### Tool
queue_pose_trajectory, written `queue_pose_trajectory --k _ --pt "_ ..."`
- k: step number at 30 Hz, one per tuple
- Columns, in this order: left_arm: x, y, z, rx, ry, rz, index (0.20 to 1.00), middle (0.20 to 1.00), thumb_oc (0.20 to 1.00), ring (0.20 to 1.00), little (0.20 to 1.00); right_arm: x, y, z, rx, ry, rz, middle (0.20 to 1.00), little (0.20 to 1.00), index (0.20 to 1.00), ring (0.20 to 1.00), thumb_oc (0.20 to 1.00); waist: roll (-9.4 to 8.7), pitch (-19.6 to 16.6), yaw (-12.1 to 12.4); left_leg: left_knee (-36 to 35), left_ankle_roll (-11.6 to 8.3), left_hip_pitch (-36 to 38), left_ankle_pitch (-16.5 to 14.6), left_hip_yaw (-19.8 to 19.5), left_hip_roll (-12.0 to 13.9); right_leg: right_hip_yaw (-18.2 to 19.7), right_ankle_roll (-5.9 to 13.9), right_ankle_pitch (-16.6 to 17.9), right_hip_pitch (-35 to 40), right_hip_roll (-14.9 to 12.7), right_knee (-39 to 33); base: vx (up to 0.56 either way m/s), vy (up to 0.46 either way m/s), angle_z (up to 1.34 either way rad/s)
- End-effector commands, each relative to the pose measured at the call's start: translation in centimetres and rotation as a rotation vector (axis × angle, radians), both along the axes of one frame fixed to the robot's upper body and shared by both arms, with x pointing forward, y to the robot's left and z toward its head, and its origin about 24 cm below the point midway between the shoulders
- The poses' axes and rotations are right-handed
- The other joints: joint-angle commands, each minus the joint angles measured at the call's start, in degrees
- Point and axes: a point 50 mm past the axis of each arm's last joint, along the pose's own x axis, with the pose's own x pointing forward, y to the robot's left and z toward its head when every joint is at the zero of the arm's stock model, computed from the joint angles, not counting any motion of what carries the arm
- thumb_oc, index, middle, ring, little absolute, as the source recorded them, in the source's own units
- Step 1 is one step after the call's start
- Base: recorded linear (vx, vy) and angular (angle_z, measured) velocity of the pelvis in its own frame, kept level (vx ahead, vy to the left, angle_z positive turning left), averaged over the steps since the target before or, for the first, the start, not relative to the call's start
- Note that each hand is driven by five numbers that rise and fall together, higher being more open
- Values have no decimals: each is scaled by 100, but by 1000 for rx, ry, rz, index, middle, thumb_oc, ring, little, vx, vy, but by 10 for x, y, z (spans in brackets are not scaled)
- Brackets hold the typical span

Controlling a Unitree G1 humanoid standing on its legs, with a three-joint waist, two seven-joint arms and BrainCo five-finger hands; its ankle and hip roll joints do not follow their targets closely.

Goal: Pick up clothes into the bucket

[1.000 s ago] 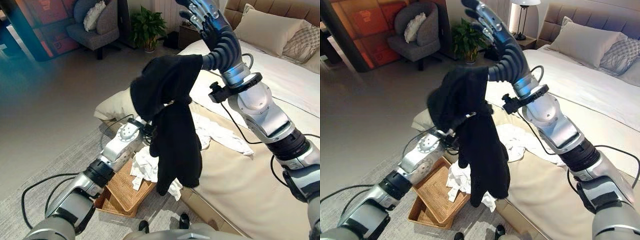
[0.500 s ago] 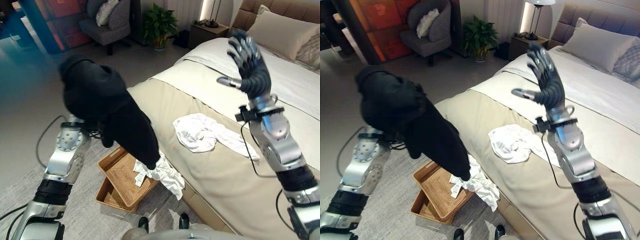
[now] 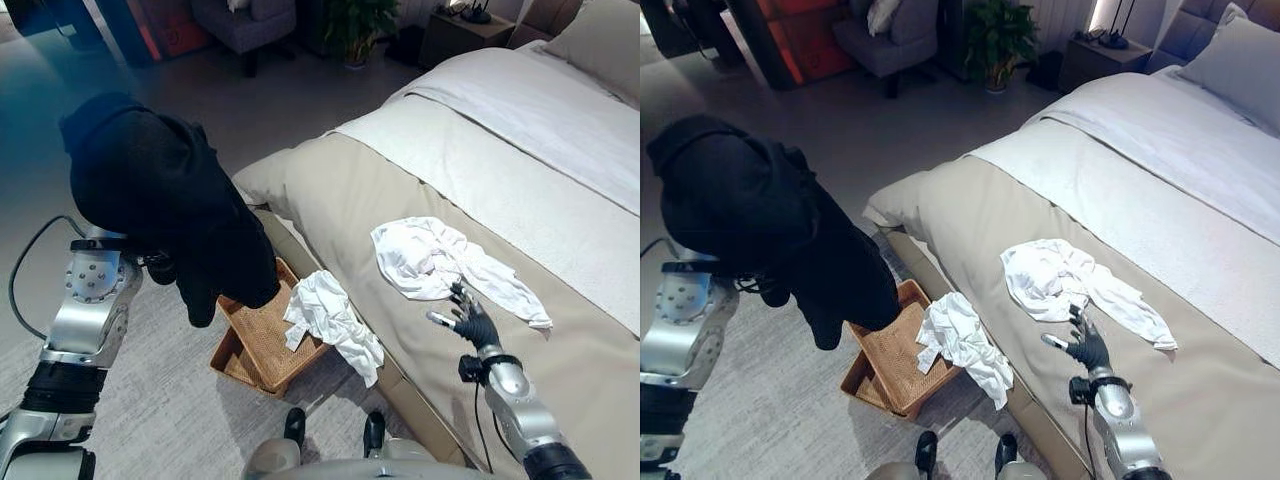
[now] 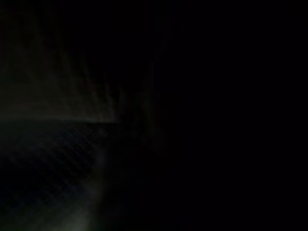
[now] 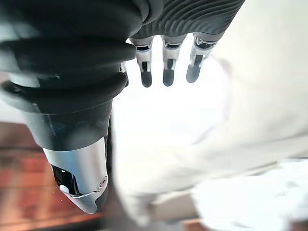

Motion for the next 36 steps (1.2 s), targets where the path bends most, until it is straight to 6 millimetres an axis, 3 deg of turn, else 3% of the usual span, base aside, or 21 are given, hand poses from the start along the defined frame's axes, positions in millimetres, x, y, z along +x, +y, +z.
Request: queue_pose_trajectory --k 1,8,12,20,25,36 --pt "10 5 31 -46 -163 57 200 200 200 200 200 12 10 12 -101 -72 103 1000 1000 1000 1000 1000 -215 -24 -116 799 111 -360 -550 -47 -190 -89 342 -362 -381 -456 1002 -62 26 6" --pt "29 3 12 -112 -107 122 200 200 200 200 200 -6 8 -27 -286 156 255 1000 1000 1000 1000 1000 -389 356 -139 1222 100 -840 -617 -39 -208 -30 336 -331 -750 -501 1194 -56 27 3" --pt "38 6 9 -66 -73 170 200 200 200 200 200 -11 7 -38 -406 236 369 1000 1000 1000 1000 1000 -449 616 -161 1615 110 -1210 -721 -19 -217 74 320 -360 -1063 -542 1454 -55 39 0" --pt "45 19 11 1 -50 283 200 200 200 200 200 -2 2 -28 -454 178 354 1000 1000 1000 1000 1000 -646 1214 -293 2579 161 -2235 -928 9 -182 262 250 -521 -2043 -660 2285 -94 30 -3" --pt "52 22 23 36 -62 320 200 200 200 200 200 7 1 -18 -453 112 319 1000 1000 1000 1000 1000 -765 1527 -371 3163 174 -2938 -1076 -23 -166 338 216 -615 -2656 -631 2677 -86 3 -2" --pt "66 28 55 83 -93 396 200 200 200 200 200 24 9 3 -430 -40 271 1000 1000 1000 1000 1000 -1061 1721 -581 3720 207 -4154 -1156 -63 -52 375 281 -501 -3776 -508 2865 -32 0 0"
